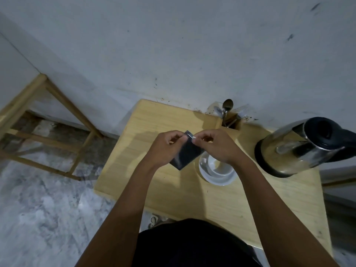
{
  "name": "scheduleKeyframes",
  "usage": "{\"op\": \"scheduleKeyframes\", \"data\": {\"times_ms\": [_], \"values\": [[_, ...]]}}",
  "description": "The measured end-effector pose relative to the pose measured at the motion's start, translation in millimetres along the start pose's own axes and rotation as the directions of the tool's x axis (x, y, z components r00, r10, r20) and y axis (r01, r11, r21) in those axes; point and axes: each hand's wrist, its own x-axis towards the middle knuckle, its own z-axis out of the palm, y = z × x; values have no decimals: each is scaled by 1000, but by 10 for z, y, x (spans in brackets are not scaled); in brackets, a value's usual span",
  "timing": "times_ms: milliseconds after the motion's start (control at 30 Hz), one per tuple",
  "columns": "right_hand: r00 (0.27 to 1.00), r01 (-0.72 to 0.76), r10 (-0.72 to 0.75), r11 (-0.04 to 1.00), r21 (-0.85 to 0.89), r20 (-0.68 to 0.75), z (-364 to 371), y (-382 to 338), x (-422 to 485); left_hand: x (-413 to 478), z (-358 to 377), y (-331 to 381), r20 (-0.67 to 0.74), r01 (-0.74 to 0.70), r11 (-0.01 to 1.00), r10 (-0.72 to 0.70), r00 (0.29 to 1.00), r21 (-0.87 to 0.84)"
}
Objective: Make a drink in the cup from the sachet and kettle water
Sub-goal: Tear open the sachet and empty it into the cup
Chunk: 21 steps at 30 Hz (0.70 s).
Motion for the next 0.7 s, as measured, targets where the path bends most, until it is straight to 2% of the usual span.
{"op": "scheduleKeyframes", "data": {"times_ms": [67,133,300,533,700], "values": [[995,76,-78,996,-36,-55,-44,-34,-25,-24,-3,60,52,-21,998,18,999,55],[992,122,-126,987,-101,-28,-81,-71,-54,-55,1,131,80,-39,996,33,996,85],[988,144,-151,968,-207,-15,-161,-138,-84,-122,16,256,89,-70,990,59,994,124],[978,205,-164,877,-435,130,-254,-325,-68,-187,-4,330,112,-75,966,48,993,249],[966,241,-177,882,-405,189,-276,-434,-33,-201,-14,354,80,-69,964,50,996,257]]}}
